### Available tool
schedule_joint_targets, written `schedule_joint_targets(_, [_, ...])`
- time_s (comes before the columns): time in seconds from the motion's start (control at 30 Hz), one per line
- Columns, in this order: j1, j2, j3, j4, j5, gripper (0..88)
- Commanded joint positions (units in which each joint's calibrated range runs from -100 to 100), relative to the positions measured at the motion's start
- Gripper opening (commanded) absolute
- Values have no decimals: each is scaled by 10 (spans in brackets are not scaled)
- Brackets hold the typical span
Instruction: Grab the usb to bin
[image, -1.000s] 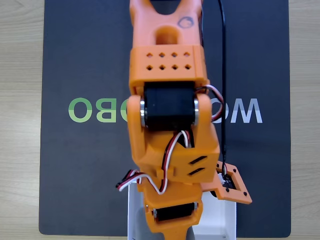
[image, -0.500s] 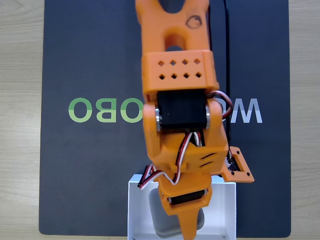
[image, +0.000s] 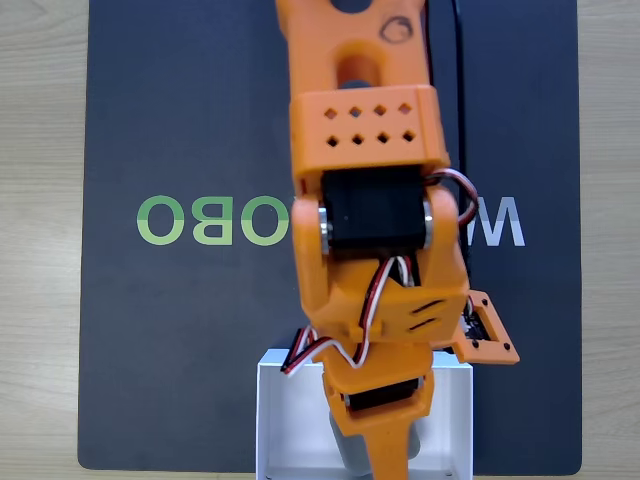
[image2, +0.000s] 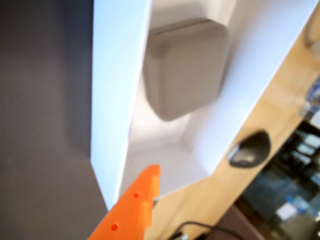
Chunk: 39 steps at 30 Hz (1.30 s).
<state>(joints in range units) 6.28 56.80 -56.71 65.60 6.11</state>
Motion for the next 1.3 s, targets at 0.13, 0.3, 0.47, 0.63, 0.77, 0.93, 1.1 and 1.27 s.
schedule_joint_targets(0.13, [9,-134,3,1,0,398])
schedule_joint_targets(0.3, [14,-263,54,25,-2,278])
schedule_joint_targets(0.47, [22,-422,155,27,-2,42])
schedule_joint_targets(0.63, [38,-599,319,29,2,22])
schedule_joint_targets(0.77, [40,-762,536,28,1,28])
schedule_joint_targets(0.93, [41,-992,855,20,1,28])
schedule_joint_targets(1.1, [40,-1203,1093,20,1,22])
schedule_joint_targets(1.27, [40,-1345,1245,28,-2,27])
